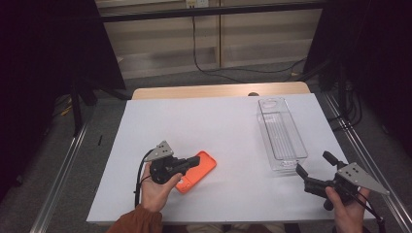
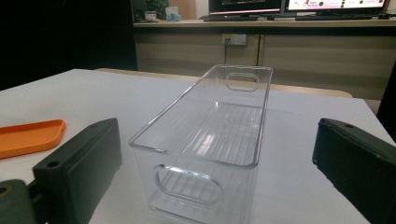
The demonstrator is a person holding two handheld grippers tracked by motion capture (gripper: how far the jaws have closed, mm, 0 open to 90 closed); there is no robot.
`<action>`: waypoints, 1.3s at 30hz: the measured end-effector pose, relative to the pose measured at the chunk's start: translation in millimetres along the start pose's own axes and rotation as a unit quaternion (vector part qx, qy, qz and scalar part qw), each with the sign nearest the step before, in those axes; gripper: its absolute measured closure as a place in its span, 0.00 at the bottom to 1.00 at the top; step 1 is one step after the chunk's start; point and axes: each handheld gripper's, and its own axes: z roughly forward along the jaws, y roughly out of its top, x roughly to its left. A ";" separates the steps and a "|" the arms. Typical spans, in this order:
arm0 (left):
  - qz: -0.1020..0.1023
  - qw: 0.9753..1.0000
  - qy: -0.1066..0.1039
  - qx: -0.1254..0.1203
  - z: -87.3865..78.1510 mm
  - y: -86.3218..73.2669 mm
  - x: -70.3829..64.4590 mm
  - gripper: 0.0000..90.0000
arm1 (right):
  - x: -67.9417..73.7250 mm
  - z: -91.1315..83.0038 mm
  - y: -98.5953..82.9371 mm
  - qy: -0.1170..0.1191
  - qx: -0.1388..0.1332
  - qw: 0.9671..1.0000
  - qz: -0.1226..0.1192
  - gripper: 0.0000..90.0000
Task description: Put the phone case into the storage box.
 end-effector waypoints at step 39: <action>-0.014 0.969 -0.005 0.248 12.0 -42.9 -16.2 1.00 | 0.7 -1.0 0.2 0.000 -0.002 1.000 0.002 0.00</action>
